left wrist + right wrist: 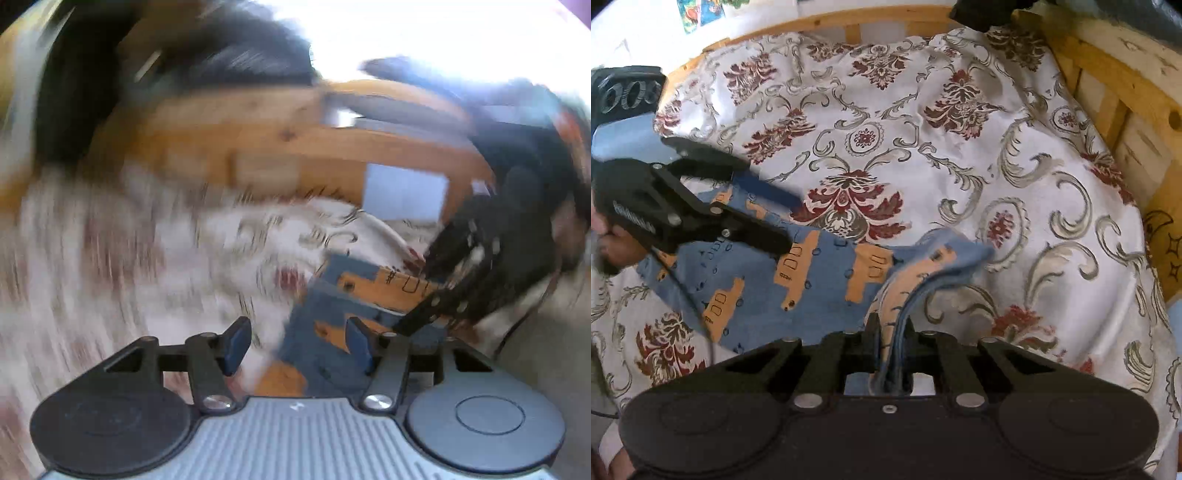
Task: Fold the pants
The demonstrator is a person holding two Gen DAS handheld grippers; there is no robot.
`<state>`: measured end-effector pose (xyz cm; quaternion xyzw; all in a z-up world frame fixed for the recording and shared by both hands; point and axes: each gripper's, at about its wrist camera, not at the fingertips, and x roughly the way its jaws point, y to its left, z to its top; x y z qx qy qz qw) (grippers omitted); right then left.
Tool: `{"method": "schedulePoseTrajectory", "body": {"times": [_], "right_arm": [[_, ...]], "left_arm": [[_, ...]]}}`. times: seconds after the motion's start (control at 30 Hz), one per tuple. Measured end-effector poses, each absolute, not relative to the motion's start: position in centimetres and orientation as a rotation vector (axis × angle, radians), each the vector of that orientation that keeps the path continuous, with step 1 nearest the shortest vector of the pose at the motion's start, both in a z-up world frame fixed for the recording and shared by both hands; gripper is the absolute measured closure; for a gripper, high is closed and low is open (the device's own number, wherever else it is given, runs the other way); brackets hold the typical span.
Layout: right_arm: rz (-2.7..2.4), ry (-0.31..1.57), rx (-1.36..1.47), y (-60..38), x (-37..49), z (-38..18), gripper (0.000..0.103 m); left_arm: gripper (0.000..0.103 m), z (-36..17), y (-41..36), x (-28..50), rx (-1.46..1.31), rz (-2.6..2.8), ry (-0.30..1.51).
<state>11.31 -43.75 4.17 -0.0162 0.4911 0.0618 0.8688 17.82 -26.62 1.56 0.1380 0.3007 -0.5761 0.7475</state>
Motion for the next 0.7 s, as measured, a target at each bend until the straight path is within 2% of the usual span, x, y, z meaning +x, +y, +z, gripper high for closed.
{"method": "schedulePoseTrajectory", "body": {"times": [0.1, 0.2, 0.33, 0.7], "right_arm": [[0.096, 1.009, -0.205, -39.6, 11.6, 3.7, 0.093], [0.07, 0.966, -0.472, -34.7, 11.3, 2.3, 0.093], [0.059, 0.944, -0.67, -30.2, 11.2, -0.3, 0.093], [-0.031, 0.945, -0.741, -22.1, 12.8, -3.9, 0.093]], "left_arm": [[0.04, 0.0, -24.2, 21.0, 0.0, -1.263, 0.978], [0.04, -1.2, -22.5, 23.0, -0.205, -1.236, 1.131], [0.038, -2.4, -22.2, 25.0, -0.275, -1.188, 1.229], [0.022, -6.5, -18.1, 27.9, -0.415, -1.135, 1.348]]}}
